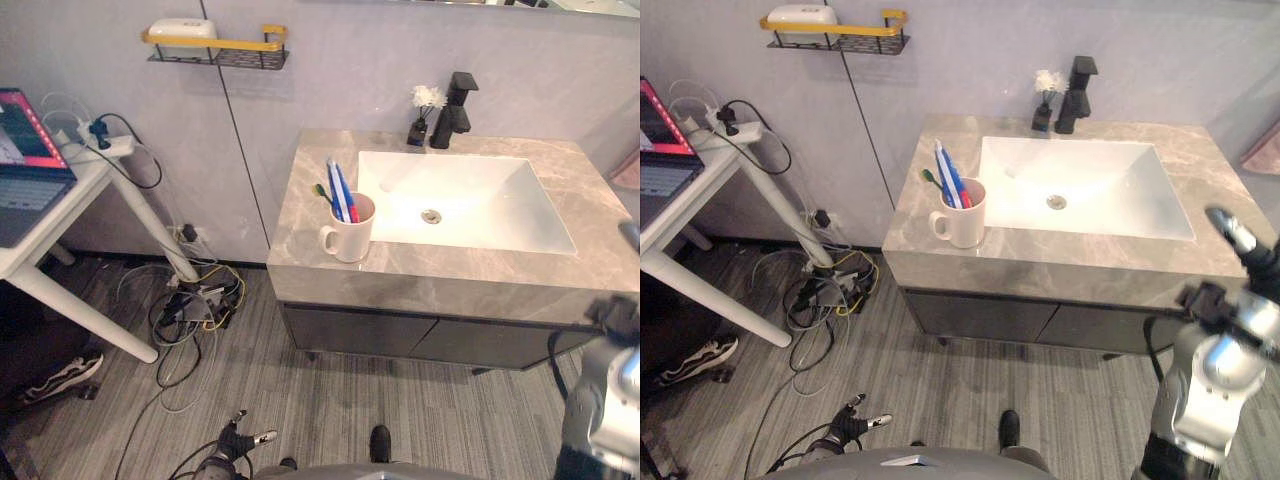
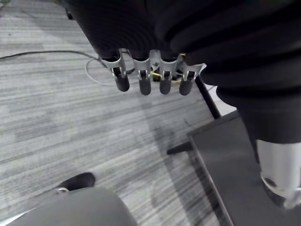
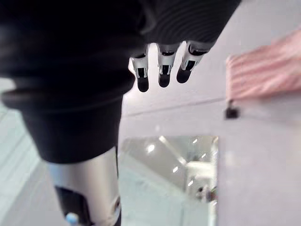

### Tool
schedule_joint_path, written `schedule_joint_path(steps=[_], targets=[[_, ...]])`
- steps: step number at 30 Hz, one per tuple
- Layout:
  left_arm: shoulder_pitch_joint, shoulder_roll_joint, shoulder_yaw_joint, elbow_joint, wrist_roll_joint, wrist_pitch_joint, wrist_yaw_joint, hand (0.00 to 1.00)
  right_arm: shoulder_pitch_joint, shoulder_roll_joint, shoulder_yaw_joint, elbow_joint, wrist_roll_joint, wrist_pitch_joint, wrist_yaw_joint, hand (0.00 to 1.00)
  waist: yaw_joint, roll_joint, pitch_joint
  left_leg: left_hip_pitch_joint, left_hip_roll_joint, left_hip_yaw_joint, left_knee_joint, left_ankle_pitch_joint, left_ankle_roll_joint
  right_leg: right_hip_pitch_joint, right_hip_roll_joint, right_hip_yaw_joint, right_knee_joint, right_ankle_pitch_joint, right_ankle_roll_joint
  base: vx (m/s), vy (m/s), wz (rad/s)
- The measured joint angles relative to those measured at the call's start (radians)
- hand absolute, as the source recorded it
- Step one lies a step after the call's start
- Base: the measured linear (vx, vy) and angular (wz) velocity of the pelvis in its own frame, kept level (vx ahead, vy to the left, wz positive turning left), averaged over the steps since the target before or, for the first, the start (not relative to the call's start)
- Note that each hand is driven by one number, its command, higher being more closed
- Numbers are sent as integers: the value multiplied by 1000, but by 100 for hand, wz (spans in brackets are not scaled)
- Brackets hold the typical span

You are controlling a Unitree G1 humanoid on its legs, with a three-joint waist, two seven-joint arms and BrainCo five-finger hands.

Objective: Organize washtable

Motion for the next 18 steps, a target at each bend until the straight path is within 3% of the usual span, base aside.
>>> schedule_joint_path(steps=[4,7,11,13,18], targets=[[7,-10,21,-13,-1,0,4,0,178,145,-27,197,-36,53,-36,0,-18,1,-1,2,1,3,0,-7,6,1,-1,1,0,-3,-5,0,0,0],[27,-43,56,-48,-3,1,9,0,263,176,-5,305,-36,104,-58,0,-19,15,-8,10,1,22,1,-9,9,5,-2,2,3,-3,-4,11,12,-8],[45,-95,111,-77,-39,1,21,0,315,202,27,488,-36,109,-64,0,-19,26,-9,43,7,45,19,-31,14,41,1,9,0,-10,0,11,14,-11],[42,-115,139,-76,-84,0,28,0,314,200,65,636,-35,123,-55,0,-15,24,-10,50,14,63,32,-43,13,48,8,12,-2,-12,1,-15,-5,-20],[-4,-176,224,23,-338,0,46,0,263,181,65,1063,-25,138,-1,0,-7,27,-11,51,31,82,33,-51,11,43,20,10,-1,-16,-4,8,-30,-8]])
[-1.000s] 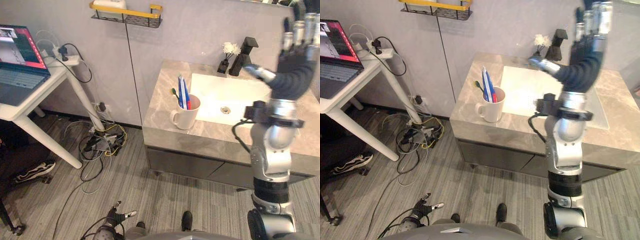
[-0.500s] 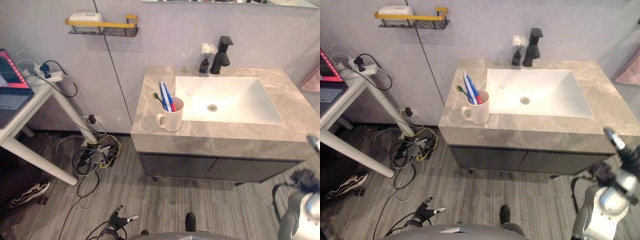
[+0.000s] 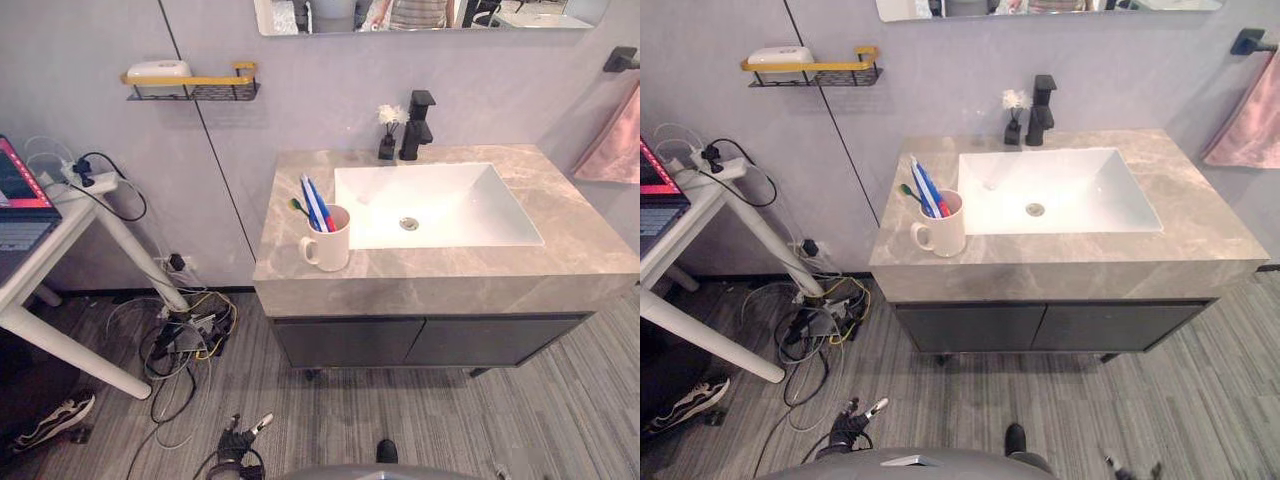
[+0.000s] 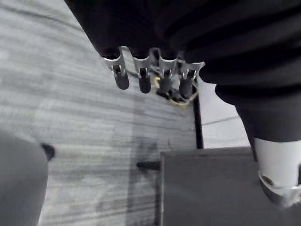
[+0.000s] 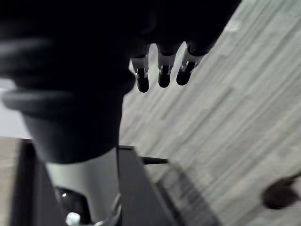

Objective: Organize washtable

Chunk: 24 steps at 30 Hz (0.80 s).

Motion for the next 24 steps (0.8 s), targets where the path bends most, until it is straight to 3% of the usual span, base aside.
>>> schedule_joint_path(steps=[3,6,8,13,18,21,24], targets=[[-23,-6,57,9,-174,-1,-3,0,-33,-12,-44,191,1,37,35,0,5,6,-4,3,10,-7,-6,-2,-4,5,9,-10,0,-5,-7,40,-41,7],[-30,-8,90,-44,-346,-6,0,0,-46,-16,-46,218,2,56,50,0,4,14,1,28,15,-26,-20,0,-9,34,11,-32,-1,-14,0,58,-22,21],[-29,-7,89,-253,-417,-17,13,0,-64,-25,-13,217,7,52,54,0,12,17,4,36,16,-41,-24,1,-11,51,10,-52,-1,-20,1,36,-7,26],[-32,-8,90,-703,-504,-97,51,0,-97,-45,72,216,34,45,64,0,32,0,-6,30,17,-54,-20,6,-14,56,6,-72,4,-25,-4,49,0,11],[-33,-10,74,-1043,-508,-165,84,0,-100,-52,94,218,32,44,66,0,36,-3,-8,20,10,-61,3,6,-13,60,-6,-88,4,-27,-2,62,22,10],[-31,-13,-1,-1236,-505,-209,88,0,-102,-59,99,243,32,29,76,0,36,-4,-9,21,6,-63,7,5,-13,68,-11,-97,4,-30,2,19,16,10],[-30,-9,-154,-1359,-458,-239,81,0,-102,-67,115,246,28,27,77,0,37,-4,-9,20,5,-66,10,5,-12,71,-12,-100,4,-32,2,-15,2,2]])
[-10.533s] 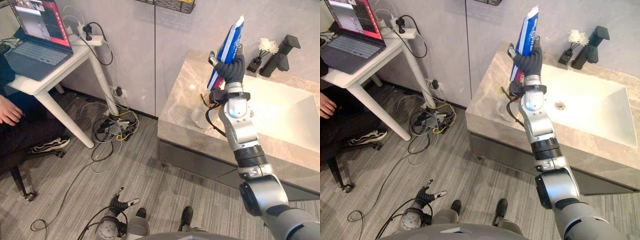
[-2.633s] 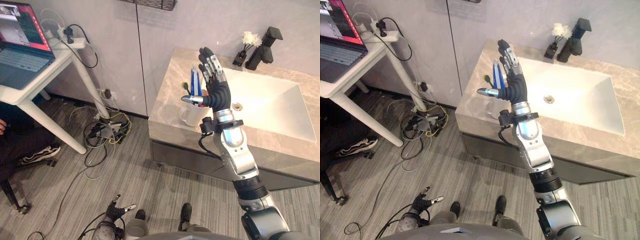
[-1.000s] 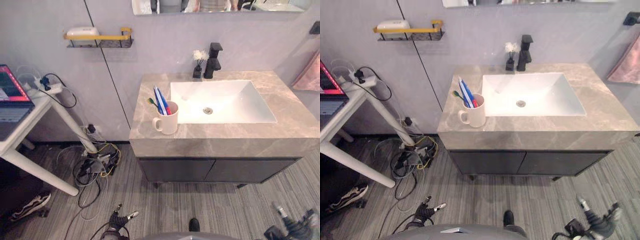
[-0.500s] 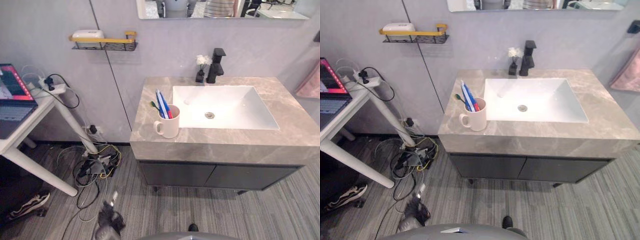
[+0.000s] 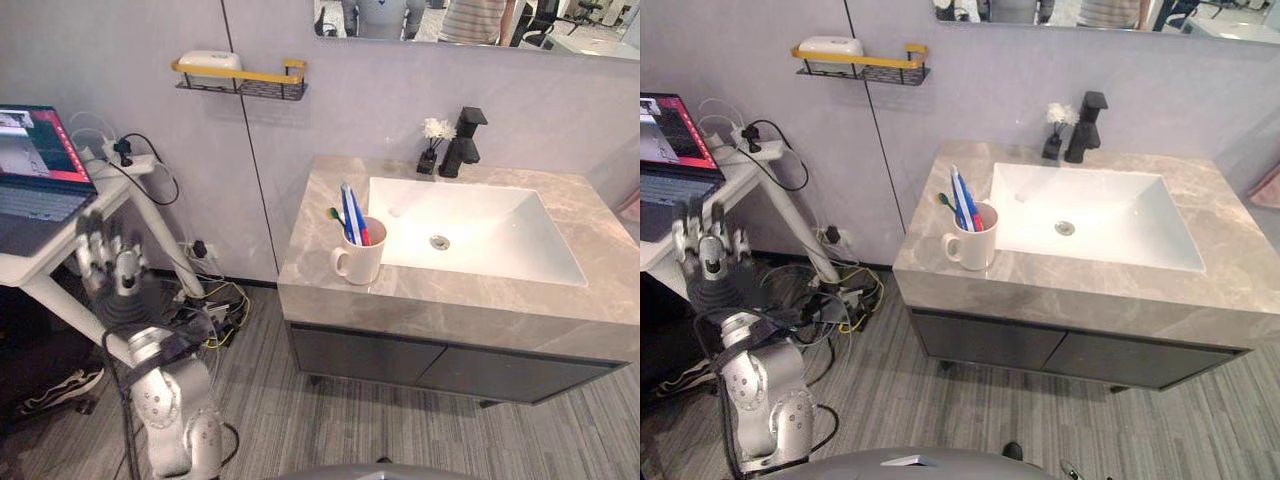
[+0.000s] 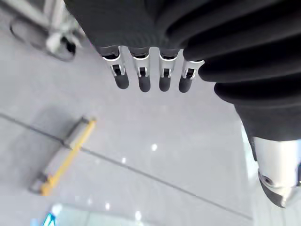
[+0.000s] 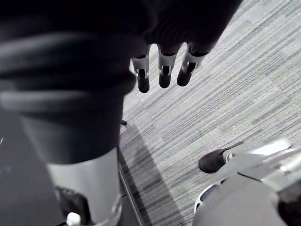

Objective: Organize washtable

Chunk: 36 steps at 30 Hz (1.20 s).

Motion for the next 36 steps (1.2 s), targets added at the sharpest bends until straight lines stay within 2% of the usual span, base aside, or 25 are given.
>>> schedule_joint_path(steps=[4,7,12,13,23,29,36], targets=[[-4,4,-251,-15,3,0,-58,0,-2,-11,3,9,-1,0,6,0,-4,7,-9,-8,2,-2,1,-5,2,-2,3,0,-3,-4,5,-59,-4,1],[-19,18,-396,24,-11,7,-126,0,-2,-20,4,11,-1,1,17,0,-6,11,-16,-16,3,-5,1,-6,2,-9,4,0,-5,-4,4,-41,-6,2],[-94,44,-511,136,-9,39,-180,0,-40,-50,5,88,-2,1,19,0,-15,16,-33,-38,2,-13,-1,3,-6,-31,5,3,-5,5,2,0,0,0],[-99,47,-519,142,-10,42,-183,100,-40,-51,5,88,-2,1,19,0,-19,14,-32,-39,2,-14,-1,4,-6,-32,5,3,-5,5,2,0,0,0],[-243,109,-653,284,-17,77,-218,100,-77,-66,23,133,-2,3,15,0,-48,11,-28,-41,-4,-18,-9,6,-2,-41,4,7,-7,12,2,5,-1,-1],[-245,153,-672,414,-41,114,-231,100,-106,-67,22,154,-2,5,9,0,-76,9,-11,-19,-5,-18,-24,5,-3,-26,5,6,-7,8,7,10,1,-2],[-290,158,-690,569,-28,128,-223,100,-118,-67,28,153,-1,4,6,0,-91,13,3,-19,-4,-11,-36,2,-7,-38,8,22,-7,1,4,12,-1,-2]])
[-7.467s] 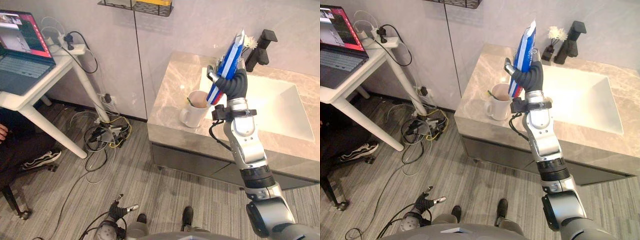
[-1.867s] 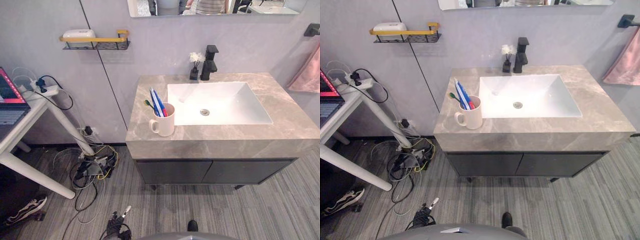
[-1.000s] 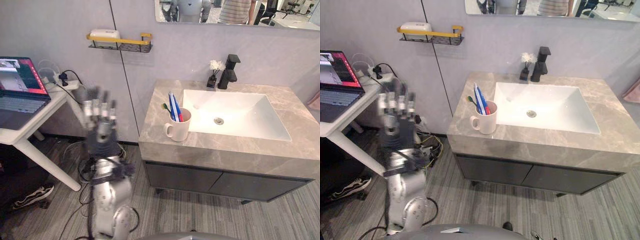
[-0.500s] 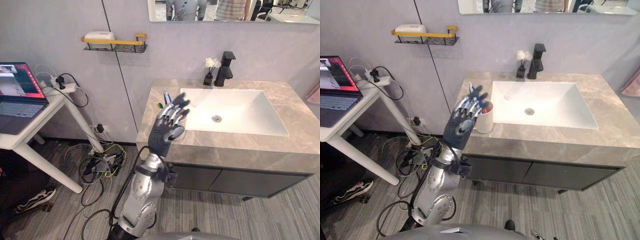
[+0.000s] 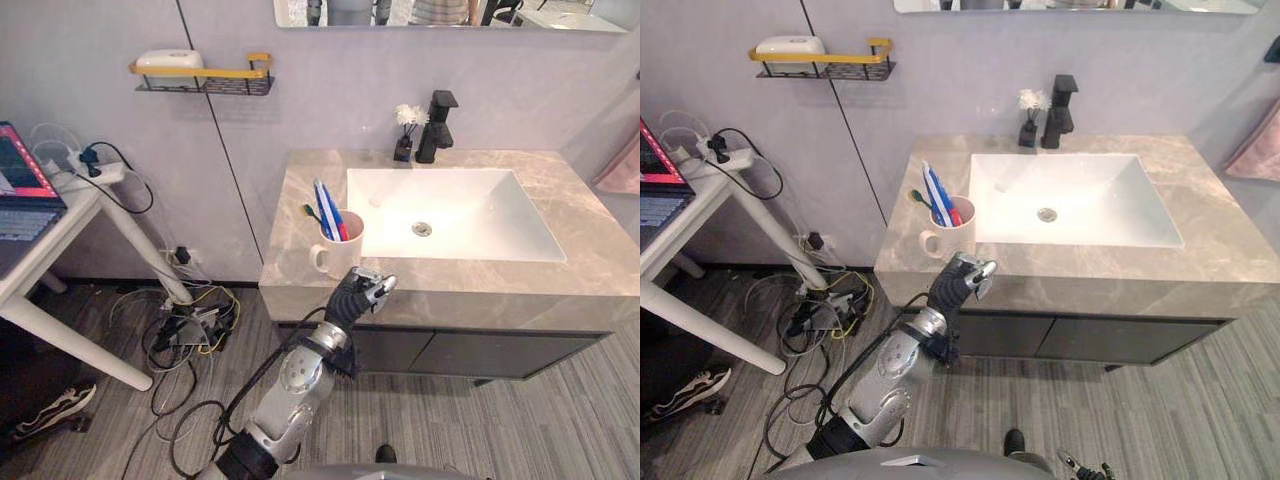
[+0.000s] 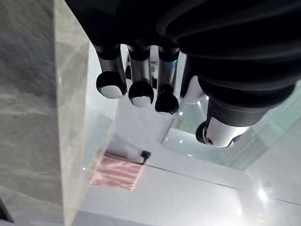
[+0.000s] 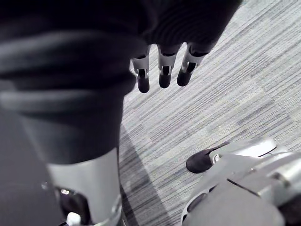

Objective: Organize washtable

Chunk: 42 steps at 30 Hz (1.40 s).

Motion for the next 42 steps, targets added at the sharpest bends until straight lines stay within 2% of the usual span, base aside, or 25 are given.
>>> schedule_joint_path(steps=[4,8,20,26,34,42], targets=[[-35,0,1,62,35,7,19,100,-6,0,3,-3,1,-1,-1,0,-4,1,15,16,2,26,-8,-1,3,-4,3,20,0,2,-1,47,2,-21],[-57,-1,33,113,68,24,43,100,-21,1,3,-4,0,-1,-1,0,-24,3,26,21,2,44,-9,-3,7,-11,5,35,0,3,0,51,9,-12],[-71,-3,126,122,68,26,88,100,-21,9,-12,-8,1,-3,0,0,-25,-2,37,31,-1,54,-12,-6,11,-12,4,42,0,5,4,9,2,-3],[-71,-11,190,121,70,25,115,100,-14,11,-9,-39,1,-3,2,0,-24,5,56,31,2,68,-18,-8,11,-18,9,54,0,5,4,-13,-5,-7],[-73,-14,253,113,107,23,128,100,-14,12,-9,-40,1,-3,13,0,-24,5,55,33,10,77,-22,-9,9,-30,15,64,0,5,3,32,5,-4],[-123,-17,319,166,119,25,181,100,-12,12,-10,-44,3,-4,13,0,-26,5,56,32,8,85,-21,-9,9,-35,15,69,0,8,4,-6,1,-2]])
